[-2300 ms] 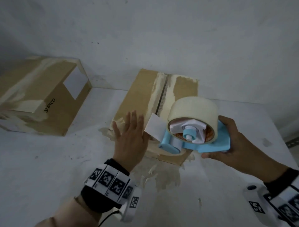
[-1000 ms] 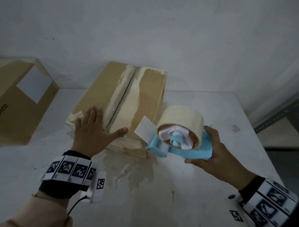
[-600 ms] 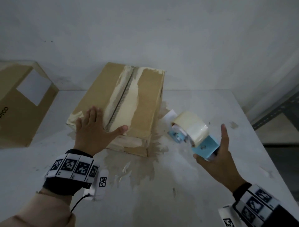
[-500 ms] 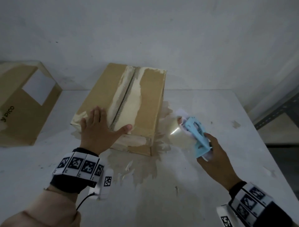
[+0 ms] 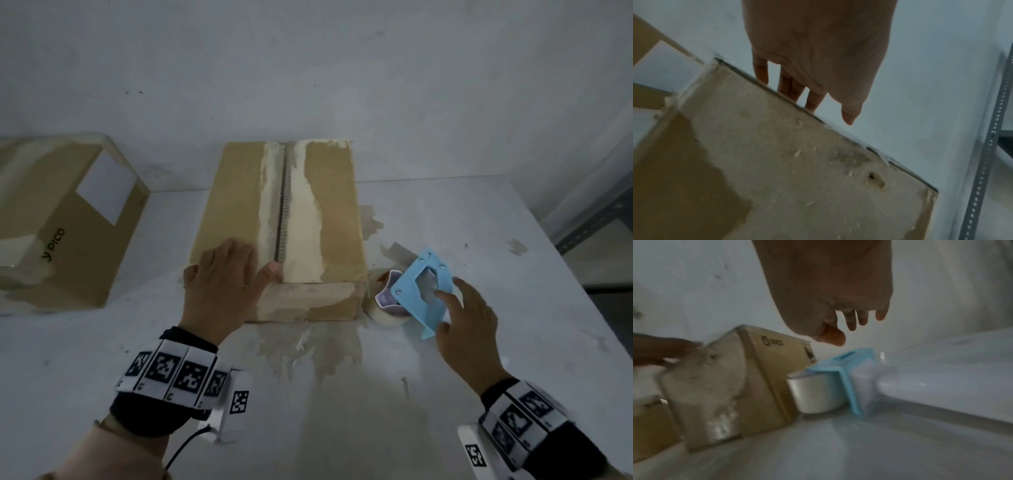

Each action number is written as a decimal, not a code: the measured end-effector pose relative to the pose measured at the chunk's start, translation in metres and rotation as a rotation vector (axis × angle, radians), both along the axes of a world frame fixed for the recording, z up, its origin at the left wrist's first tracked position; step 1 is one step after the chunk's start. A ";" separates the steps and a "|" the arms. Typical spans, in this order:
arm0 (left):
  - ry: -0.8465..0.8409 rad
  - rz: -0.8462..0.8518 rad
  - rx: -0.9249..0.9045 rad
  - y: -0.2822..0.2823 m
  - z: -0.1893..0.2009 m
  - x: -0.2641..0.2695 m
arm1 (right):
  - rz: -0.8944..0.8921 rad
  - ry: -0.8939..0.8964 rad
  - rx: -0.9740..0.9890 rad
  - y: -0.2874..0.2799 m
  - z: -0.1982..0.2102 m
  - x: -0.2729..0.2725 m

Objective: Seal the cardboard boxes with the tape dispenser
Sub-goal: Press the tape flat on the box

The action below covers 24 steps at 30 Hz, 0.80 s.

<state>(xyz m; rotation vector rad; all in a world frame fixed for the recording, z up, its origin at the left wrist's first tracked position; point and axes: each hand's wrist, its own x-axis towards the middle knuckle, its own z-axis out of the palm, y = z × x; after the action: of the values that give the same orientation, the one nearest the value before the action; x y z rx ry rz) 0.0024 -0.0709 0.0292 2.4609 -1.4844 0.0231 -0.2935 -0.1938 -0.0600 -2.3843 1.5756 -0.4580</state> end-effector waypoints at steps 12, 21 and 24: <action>0.014 -0.140 0.288 0.009 -0.012 0.019 | 0.261 -0.860 0.461 0.060 0.028 0.111; 0.040 -0.174 0.084 0.001 0.006 0.031 | 0.200 -0.560 0.223 0.042 0.062 0.104; 0.014 -0.360 0.136 -0.011 0.001 0.030 | 0.413 -0.320 0.020 0.038 0.081 0.133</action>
<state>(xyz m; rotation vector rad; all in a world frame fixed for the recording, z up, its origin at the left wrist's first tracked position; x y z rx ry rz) 0.0323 -0.0816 0.0302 2.2463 -1.9576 -0.1701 -0.1610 -0.1558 0.0214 -2.3858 0.9199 -0.6837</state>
